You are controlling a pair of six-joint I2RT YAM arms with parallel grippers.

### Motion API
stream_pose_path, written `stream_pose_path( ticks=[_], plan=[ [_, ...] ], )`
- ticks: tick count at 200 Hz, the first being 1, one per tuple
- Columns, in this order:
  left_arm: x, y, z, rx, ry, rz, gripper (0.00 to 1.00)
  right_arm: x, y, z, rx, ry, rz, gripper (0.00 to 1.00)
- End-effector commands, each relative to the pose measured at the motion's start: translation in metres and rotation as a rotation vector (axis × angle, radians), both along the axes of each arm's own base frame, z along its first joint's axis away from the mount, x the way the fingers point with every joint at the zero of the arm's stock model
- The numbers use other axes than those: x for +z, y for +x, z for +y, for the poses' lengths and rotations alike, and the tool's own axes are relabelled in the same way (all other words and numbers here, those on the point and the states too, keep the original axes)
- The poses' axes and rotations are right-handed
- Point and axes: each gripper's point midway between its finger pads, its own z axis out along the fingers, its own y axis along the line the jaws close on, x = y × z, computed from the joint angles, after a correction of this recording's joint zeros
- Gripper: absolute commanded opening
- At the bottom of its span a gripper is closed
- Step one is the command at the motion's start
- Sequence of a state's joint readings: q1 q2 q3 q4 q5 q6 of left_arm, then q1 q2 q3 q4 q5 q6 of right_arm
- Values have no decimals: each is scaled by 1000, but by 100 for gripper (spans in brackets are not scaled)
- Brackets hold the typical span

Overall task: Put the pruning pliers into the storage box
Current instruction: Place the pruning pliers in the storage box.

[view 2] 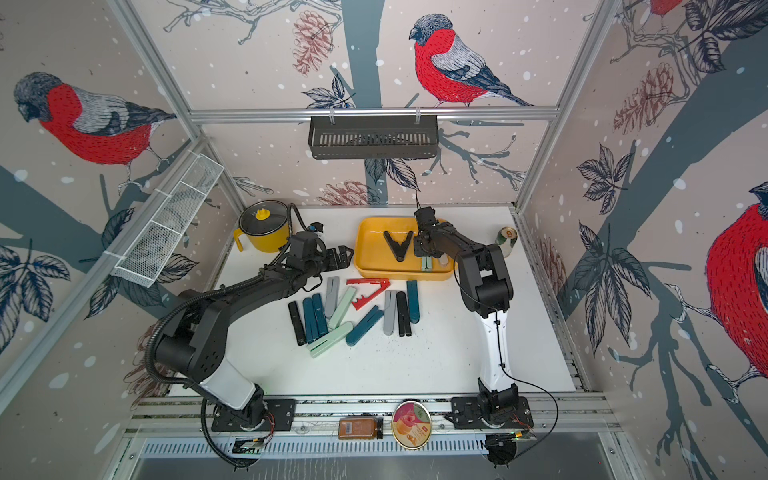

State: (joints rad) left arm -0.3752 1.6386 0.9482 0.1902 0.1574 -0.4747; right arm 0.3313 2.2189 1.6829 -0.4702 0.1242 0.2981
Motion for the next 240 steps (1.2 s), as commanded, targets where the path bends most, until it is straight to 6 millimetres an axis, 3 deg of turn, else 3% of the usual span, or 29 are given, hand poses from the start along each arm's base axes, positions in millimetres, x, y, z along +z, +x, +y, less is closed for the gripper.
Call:
stream_pose_path(
  ticks=[1, 42, 74, 162, 195, 240],
  plan=[
    [3, 0, 0, 3, -10, -4, 98, 16, 3, -3, -35, -4, -30, 49],
    [3, 0, 0, 1, -10, -5, 98, 58, 3, 6, -33, 14, -112, 54],
    [2, -1, 0, 2, -11, -5, 98, 67, -7, 27, -6, 72, -126, 55],
    [3, -4, 5, 10, -7, -9, 98, 24, -16, 55, 16, 148, -33, 55],
    [4, -5, 8, 15, -6, -11, 98, 9, -14, 45, -8, 119, -9, 55],
    [6, -4, 10, 16, -8, -14, 98, 4, -8, 35, -42, 102, -15, 57]
  ],
)
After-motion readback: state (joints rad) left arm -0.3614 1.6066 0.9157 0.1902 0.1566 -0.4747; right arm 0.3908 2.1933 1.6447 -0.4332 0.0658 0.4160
